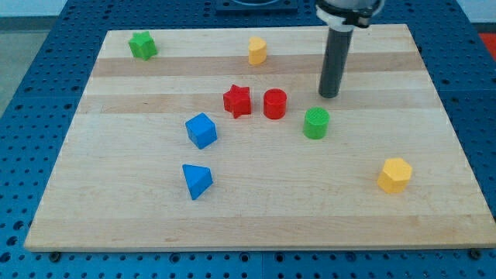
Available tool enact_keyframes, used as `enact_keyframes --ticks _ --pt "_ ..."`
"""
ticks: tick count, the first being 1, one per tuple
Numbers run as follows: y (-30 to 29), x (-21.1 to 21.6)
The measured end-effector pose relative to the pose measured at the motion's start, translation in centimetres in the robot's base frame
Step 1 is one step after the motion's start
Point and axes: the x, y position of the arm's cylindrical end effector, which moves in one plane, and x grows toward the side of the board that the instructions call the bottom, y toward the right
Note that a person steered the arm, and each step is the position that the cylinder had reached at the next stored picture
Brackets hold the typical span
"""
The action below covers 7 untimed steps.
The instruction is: Move the green star to the top center
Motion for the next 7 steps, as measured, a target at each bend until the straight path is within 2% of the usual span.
enact_keyframes --ticks 2,5,6,7 --pt "2.2 0.0" --pt "-5.3 -0.3" --pt "-4.8 -0.4" --pt "-6.9 -0.7"
